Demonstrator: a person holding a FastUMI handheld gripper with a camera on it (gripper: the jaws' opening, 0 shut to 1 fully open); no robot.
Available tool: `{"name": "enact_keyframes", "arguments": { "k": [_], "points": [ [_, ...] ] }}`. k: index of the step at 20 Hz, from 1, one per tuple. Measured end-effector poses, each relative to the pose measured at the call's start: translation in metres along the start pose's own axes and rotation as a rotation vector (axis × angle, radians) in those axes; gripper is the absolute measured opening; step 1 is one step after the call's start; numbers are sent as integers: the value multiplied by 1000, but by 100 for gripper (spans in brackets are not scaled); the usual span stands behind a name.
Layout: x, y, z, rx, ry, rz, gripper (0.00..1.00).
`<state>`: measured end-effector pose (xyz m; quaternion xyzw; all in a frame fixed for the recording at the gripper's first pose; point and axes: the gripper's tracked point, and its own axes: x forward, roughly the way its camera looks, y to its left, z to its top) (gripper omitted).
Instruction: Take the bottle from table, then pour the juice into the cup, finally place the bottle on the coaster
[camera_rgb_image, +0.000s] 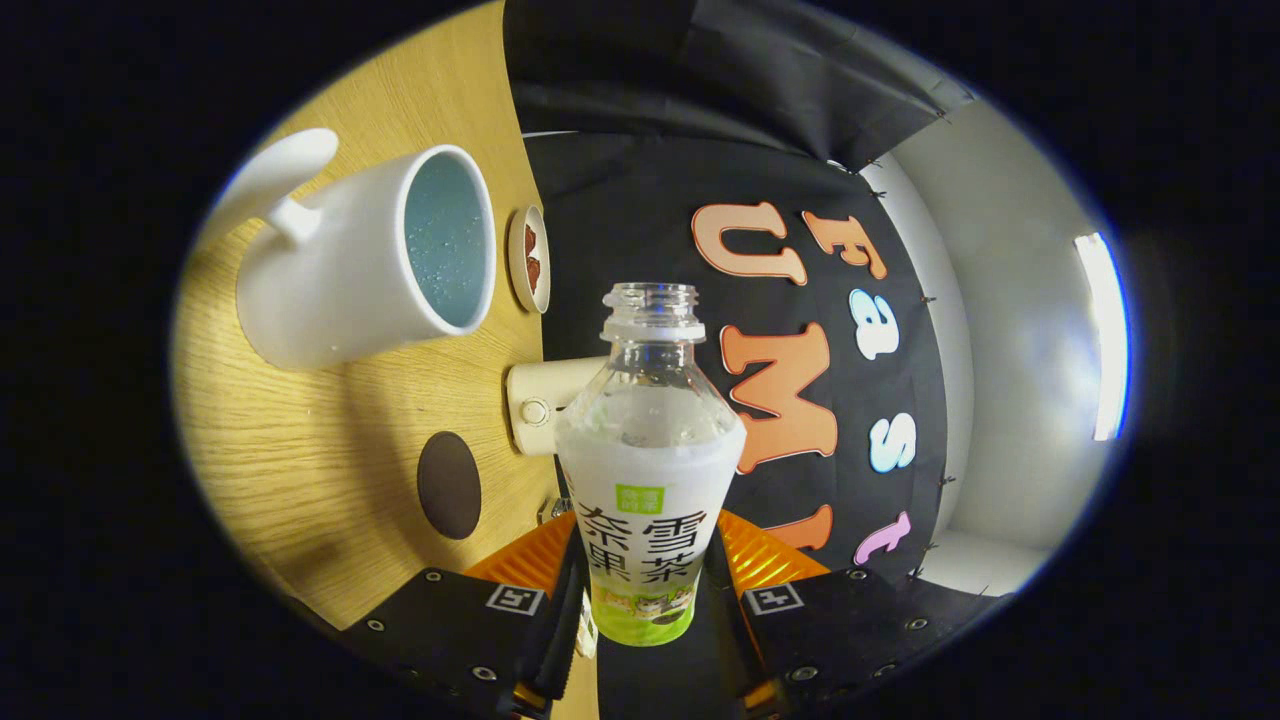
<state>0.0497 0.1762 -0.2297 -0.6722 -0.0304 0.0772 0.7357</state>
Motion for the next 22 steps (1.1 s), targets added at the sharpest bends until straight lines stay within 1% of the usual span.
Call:
{"name": "enact_keyframes", "arguments": {
  "k": [9,22],
  "points": [
    [-1,3,5,-112,-42,-14,58],
    [-2,-6,10,-203,-82,-34,58]
  ]
}}
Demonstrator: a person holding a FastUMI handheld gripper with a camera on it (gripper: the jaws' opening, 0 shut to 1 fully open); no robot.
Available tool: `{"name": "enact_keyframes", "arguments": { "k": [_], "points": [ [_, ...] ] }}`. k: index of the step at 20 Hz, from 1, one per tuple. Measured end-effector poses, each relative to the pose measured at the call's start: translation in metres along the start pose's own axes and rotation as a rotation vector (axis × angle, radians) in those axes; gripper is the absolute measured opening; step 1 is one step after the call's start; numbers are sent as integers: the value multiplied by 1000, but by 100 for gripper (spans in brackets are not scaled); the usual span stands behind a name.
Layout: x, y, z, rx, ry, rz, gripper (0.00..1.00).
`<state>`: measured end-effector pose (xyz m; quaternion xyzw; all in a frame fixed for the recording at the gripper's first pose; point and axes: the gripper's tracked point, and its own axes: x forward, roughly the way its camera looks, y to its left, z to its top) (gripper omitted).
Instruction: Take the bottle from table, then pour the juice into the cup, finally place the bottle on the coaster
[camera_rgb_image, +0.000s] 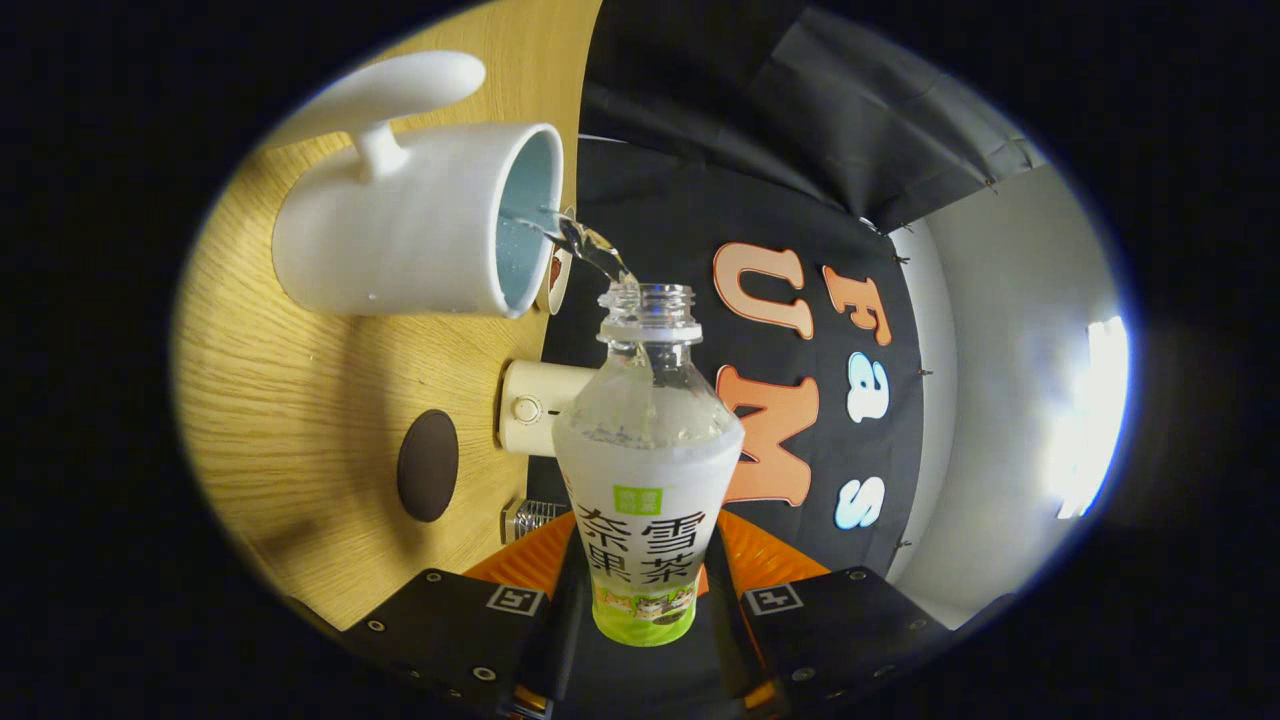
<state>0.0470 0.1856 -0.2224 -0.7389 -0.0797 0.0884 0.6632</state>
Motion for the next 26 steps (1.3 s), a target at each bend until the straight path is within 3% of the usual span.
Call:
{"name": "enact_keyframes", "arguments": {
  "k": [26],
  "points": [
    [6,-14,8,-161,-72,-36,58]
  ]
}}
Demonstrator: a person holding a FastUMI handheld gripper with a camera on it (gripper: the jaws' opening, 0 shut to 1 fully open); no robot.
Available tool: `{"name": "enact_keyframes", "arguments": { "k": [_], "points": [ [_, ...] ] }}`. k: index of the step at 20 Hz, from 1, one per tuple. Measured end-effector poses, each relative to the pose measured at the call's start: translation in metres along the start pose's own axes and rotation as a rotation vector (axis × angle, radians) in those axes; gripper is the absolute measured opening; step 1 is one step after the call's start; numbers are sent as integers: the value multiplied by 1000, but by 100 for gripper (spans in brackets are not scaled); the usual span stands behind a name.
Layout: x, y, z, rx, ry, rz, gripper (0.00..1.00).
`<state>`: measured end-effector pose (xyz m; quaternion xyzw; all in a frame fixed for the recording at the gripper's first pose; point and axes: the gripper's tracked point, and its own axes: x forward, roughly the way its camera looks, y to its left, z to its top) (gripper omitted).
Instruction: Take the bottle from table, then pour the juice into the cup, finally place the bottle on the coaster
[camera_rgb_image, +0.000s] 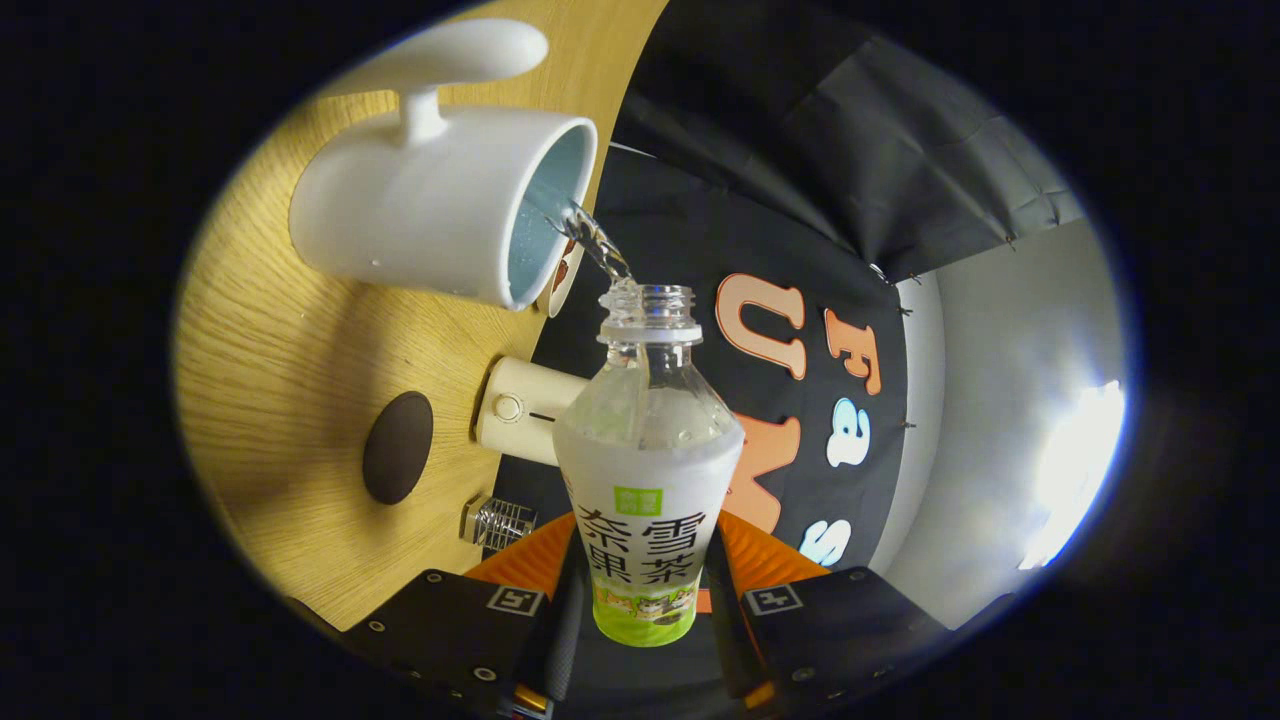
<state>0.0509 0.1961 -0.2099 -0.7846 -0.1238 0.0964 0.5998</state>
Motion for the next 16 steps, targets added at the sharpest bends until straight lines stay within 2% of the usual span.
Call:
{"name": "enact_keyframes", "arguments": {
  "k": [16],
  "points": [
    [0,-3,7,-139,-85,-31,58]
  ]
}}
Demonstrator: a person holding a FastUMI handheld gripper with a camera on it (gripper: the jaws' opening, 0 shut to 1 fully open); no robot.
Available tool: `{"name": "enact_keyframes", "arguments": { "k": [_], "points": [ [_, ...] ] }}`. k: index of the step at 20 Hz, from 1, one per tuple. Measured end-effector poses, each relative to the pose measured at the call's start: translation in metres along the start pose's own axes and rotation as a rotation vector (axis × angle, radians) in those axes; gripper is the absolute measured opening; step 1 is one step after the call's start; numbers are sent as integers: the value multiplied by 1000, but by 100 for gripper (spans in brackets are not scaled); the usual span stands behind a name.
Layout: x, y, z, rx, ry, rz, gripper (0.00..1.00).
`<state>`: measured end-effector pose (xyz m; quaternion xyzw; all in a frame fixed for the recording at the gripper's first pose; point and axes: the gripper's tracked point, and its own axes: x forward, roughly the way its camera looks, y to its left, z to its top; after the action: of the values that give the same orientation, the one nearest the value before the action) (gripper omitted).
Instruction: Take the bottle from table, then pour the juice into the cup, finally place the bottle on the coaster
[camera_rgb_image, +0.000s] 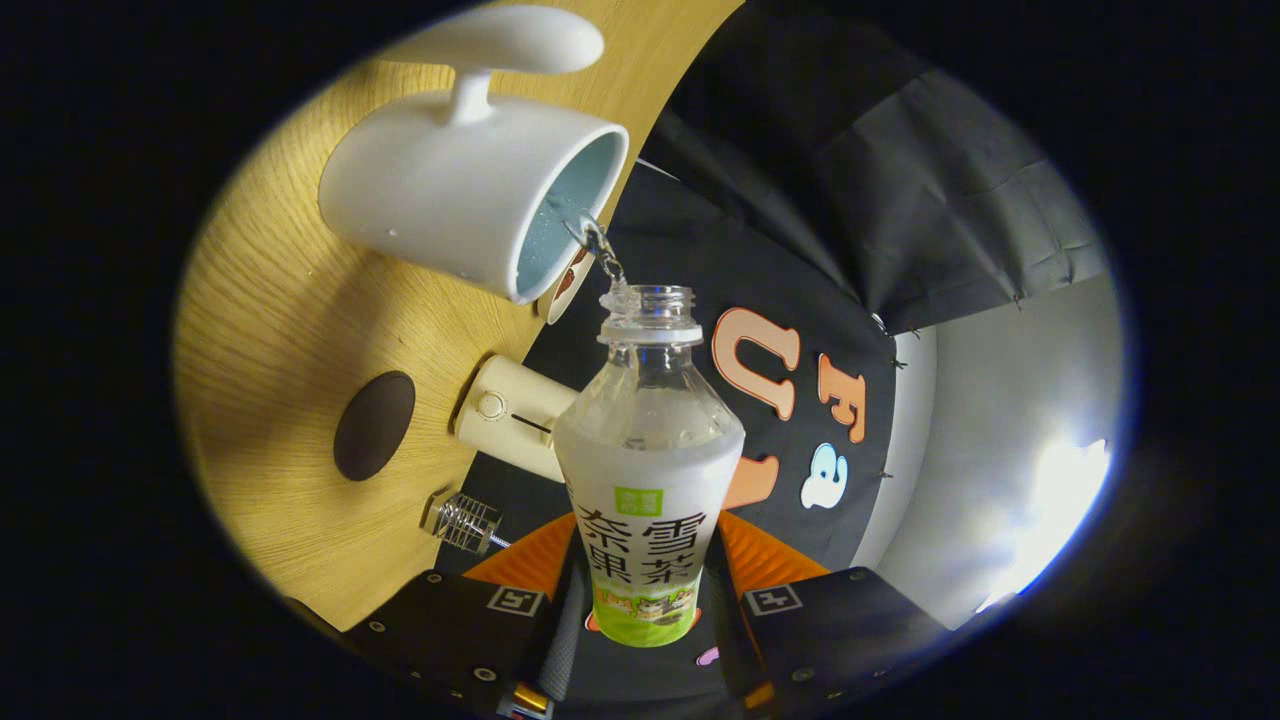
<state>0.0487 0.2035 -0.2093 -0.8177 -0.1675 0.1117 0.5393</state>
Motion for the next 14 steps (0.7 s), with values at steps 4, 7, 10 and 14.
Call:
{"name": "enact_keyframes", "arguments": {
  "k": [4,7,10,14],
  "points": [
    [-1,-1,3,-39,-28,-12,58],
    [-3,-2,5,-62,-44,-15,58],
    [-2,-3,6,-85,-57,-20,58],
    [-2,-4,2,-110,-65,-28,58]
  ]
}}
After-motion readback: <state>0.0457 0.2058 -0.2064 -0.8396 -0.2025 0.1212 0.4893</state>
